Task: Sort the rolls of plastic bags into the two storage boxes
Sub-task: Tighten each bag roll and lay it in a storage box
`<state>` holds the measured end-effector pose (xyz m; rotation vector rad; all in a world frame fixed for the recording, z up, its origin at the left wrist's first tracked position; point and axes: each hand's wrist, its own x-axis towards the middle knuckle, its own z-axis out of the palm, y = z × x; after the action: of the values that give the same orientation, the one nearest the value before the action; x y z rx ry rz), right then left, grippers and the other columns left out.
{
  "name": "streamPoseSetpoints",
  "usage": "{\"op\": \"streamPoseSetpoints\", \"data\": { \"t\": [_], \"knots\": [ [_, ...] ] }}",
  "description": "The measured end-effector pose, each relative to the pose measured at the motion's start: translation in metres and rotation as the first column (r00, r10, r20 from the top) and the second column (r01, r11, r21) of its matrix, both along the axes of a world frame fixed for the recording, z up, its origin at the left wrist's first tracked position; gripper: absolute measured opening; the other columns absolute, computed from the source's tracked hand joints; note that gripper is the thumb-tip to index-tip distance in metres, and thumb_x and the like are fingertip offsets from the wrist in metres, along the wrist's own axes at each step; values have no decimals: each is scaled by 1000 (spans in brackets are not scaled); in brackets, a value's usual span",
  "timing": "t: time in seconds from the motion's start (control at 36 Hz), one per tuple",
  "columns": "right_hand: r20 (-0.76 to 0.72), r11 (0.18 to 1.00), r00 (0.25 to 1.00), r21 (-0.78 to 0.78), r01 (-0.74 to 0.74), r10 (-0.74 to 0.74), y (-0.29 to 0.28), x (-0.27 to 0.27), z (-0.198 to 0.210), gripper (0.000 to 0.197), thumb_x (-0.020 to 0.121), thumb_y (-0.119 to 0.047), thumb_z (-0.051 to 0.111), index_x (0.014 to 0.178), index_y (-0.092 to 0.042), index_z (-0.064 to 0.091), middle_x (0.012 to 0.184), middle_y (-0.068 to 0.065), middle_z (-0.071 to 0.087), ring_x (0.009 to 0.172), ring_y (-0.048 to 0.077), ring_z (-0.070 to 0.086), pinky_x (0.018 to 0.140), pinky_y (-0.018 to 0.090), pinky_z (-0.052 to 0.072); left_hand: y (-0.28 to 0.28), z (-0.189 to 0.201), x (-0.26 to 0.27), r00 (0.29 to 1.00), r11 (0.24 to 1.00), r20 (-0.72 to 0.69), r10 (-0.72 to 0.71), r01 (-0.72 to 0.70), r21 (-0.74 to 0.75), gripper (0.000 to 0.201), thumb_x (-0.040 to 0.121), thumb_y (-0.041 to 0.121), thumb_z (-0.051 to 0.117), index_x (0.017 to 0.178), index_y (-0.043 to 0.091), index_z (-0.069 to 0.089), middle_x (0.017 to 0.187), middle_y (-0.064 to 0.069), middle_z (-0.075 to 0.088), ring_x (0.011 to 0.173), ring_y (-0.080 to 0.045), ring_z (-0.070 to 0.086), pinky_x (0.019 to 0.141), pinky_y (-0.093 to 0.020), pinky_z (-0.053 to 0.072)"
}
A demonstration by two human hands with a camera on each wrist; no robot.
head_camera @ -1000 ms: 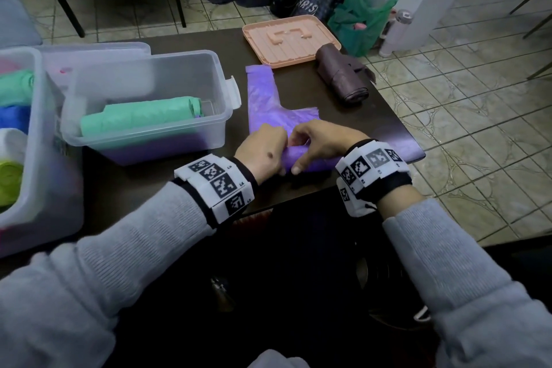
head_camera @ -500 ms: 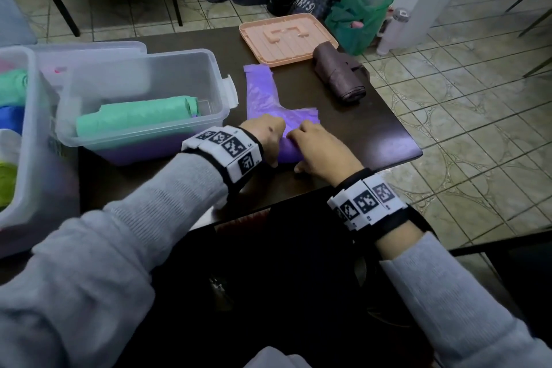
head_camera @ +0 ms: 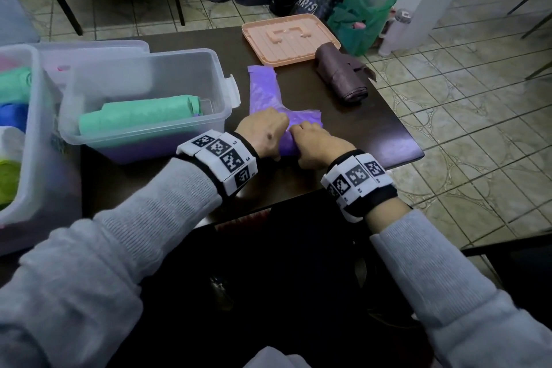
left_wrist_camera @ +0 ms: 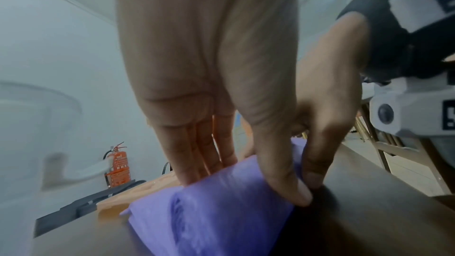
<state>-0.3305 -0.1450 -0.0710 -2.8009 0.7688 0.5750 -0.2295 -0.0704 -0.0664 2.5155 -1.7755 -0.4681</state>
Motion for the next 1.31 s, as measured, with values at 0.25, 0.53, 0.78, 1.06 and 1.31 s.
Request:
{"op": "streamPoseSetpoints", "data": {
  "t": [0.25, 0.53, 0.78, 1.06, 1.31],
  "knots": [
    [-19, 997, 998, 55, 58, -57, 8, -1, -1, 50, 83, -13, 53, 129, -4, 36, 133, 16, 37, 128, 33, 32, 107, 40, 27, 3, 0, 4, 996, 999, -91, 25, -22, 41, 50, 63, 26, 85, 103, 6, 63, 96, -10, 60, 87, -26, 57, 67, -29, 40],
    [238, 983, 970, -186, -10, 54, 19, -16, -7, 51, 76, -13, 64, 121, -9, 39, 121, 10, 38, 111, 29, 40, 85, 36, 38, -2, 3, 14, 972, 988, -234, 38, -2, 154, 33, 63, 21, 85, 90, 12, 68, 75, -1, 60, 71, -16, 54, 60, -22, 38],
    [328, 1000, 945, 6, -3, 1, 17, -22, -11, 52, 73, -15, 75, 114, -9, 44, 117, 9, 43, 108, 26, 43, 84, 36, 38, -5, 7, 20, 956, 968, -291, 41, 33, 247, 42, 67, 27, 83, 105, 16, 70, 90, 0, 64, 74, -10, 54, 63, -22, 41],
    [259, 981, 962, 192, 37, -87, -6, -12, -3, 48, 84, -20, 68, 127, -10, 48, 127, 12, 48, 117, 26, 47, 95, 29, 34, 10, 6, 25, 952, 992, -300, 63, -92, -82, 40, 70, 24, 82, 106, 14, 68, 98, -4, 62, 98, -18, 58, 74, -22, 37],
    [142, 959, 986, 280, 39, -82, -19, -4, 2, 42, 92, -25, 55, 132, -12, 48, 129, 9, 52, 115, 24, 51, 96, 30, 38, 14, -2, 12, 985, 998, -170, 42, -50, -44, 57, 72, 25, 79, 124, 13, 58, 117, -13, 61, 107, -30, 57, 84, -33, 47]
  ]
}}
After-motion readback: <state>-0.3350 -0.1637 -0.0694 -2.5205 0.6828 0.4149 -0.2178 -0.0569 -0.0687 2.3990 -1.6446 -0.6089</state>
